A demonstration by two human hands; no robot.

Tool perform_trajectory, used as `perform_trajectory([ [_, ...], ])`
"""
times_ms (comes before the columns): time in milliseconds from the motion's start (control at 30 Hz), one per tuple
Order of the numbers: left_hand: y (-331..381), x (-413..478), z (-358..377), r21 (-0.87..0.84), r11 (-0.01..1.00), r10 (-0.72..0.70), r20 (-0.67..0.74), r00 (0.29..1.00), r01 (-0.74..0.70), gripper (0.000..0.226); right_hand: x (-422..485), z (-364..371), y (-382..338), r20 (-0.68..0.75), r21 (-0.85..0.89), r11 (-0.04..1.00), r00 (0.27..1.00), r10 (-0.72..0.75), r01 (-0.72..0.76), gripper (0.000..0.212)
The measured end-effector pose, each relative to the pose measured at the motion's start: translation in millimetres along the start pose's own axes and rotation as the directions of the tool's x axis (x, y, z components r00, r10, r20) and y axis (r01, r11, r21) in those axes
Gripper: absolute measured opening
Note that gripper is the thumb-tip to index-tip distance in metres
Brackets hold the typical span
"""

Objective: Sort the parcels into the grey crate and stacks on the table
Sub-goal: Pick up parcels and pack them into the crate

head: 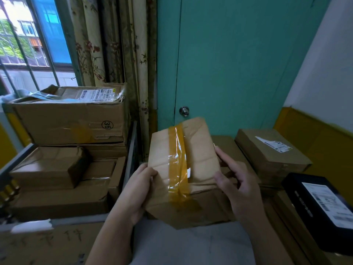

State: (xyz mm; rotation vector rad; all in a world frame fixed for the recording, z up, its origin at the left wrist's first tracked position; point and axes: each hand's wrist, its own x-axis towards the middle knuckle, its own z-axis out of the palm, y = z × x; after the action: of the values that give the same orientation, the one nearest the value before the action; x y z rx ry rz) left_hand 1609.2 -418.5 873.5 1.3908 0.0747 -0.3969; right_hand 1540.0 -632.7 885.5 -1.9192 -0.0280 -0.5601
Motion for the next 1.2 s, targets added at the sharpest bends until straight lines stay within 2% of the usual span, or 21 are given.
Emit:
perform_trajectory([
  [67, 1, -1, 0, 0.012, 1.000, -0.020, 0.010, 1.000, 0.020, 0.023, -1, 3, -7, 0.012, -0.016, 0.999, 0.999, -0.051, 0.051, 0.067],
  [133, 2, -2, 0, -0.003, 0.998, -0.055, 0.026, 0.998, 0.055, 0.047, -2, 6, -11, 0.026, -0.010, 0.997, 0.996, -0.080, 0.080, 0.072],
  [200, 1, -3, -2, 0.073, 0.996, -0.044, 0.019, 0.999, 0.043, 0.069, -3, 8, -14, 0.031, -0.023, 0.995, 0.995, -0.099, 0.100, 0.074],
  [333, 2, -3, -4, 0.143, 0.988, -0.056, 0.002, 0.998, 0.056, 0.082, -4, 12, -18, 0.038, -0.089, 0.982, 0.986, -0.161, 0.164, 0.075],
  [467, 2, -3, -8, 0.142, 0.985, -0.103, 0.034, 0.994, 0.097, 0.095, -2, 12, -23, 0.115, -0.166, 0.949, 0.961, -0.252, 0.268, 0.055],
  [567, 2, -1, -12, 0.150, 0.979, -0.150, 0.087, 0.985, 0.136, 0.121, -3, 10, -28, 0.185, -0.224, 0.911, 0.933, -0.308, 0.346, 0.052],
  [633, 0, 1, -12, 0.121, 0.980, -0.172, 0.115, 0.978, 0.158, 0.118, -4, 12, -30, 0.224, -0.285, 0.872, 0.912, -0.343, 0.398, 0.055],
  [767, -5, 2, -11, 0.092, 0.985, -0.156, 0.154, 0.976, 0.143, 0.081, -4, 15, -33, 0.238, -0.329, 0.839, 0.898, -0.371, 0.434, 0.055],
  [867, -5, 2, -11, 0.049, 0.988, -0.155, 0.151, 0.976, 0.150, 0.087, -4, 16, -33, 0.236, -0.317, 0.840, 0.894, -0.380, 0.441, 0.055],
  [967, -7, 2, -8, 0.063, 0.993, -0.102, 0.044, 0.994, 0.099, 0.112, -5, 18, -27, 0.207, -0.260, 0.878, 0.911, -0.357, 0.403, 0.055],
  [1100, -6, -2, -1, 0.146, 0.987, 0.092, -0.190, 0.977, -0.064, 0.105, -7, 27, -20, 0.072, -0.061, 0.973, 0.973, -0.218, 0.223, 0.051],
  [1200, 0, -3, 1, 0.180, 0.979, 0.145, -0.251, 0.957, -0.101, 0.106, -8, 30, -12, 0.049, -0.020, 0.989, 0.988, -0.147, 0.148, 0.056],
])
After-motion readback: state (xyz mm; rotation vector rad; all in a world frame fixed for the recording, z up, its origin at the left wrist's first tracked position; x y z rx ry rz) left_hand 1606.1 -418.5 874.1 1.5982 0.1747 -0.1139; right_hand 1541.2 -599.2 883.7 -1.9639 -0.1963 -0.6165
